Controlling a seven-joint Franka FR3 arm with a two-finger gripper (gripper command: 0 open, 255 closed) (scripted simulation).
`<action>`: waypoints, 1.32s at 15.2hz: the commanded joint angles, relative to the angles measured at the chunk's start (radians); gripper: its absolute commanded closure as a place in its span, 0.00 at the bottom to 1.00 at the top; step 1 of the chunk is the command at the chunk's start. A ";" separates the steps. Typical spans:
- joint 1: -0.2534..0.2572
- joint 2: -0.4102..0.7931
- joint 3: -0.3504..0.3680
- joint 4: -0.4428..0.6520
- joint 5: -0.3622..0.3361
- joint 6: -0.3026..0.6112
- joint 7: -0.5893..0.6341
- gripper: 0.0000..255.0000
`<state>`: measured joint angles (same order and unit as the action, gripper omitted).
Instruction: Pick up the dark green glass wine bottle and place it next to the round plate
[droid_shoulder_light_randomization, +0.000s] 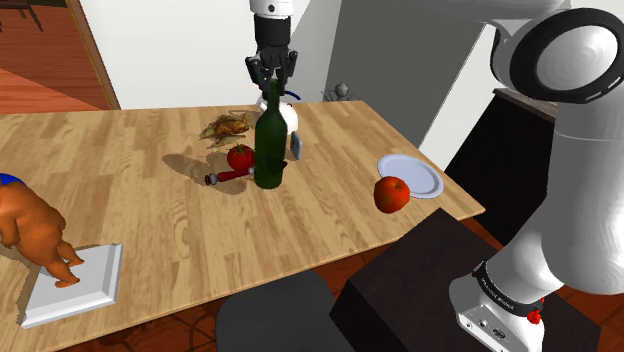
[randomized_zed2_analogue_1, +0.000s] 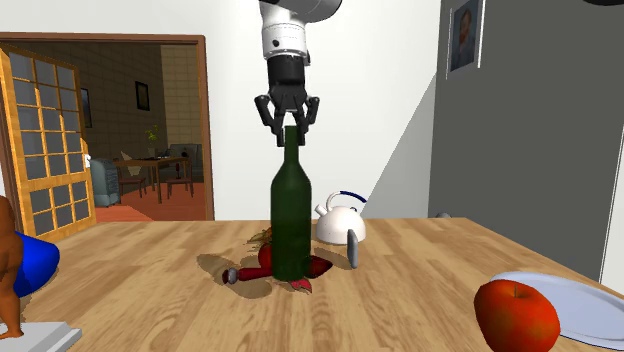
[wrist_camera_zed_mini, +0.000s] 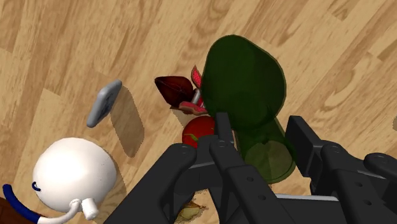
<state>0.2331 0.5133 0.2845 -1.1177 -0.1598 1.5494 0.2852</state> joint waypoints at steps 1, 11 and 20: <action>-0.039 -0.034 -0.007 -0.057 0.009 0.026 -0.038 1.00; -0.212 -0.150 -0.061 -0.225 0.044 0.092 -0.245 1.00; -0.344 -0.158 -0.122 -0.234 0.057 0.105 -0.435 1.00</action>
<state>-0.0971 0.3473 0.1696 -1.3592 -0.1032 1.6521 -0.1274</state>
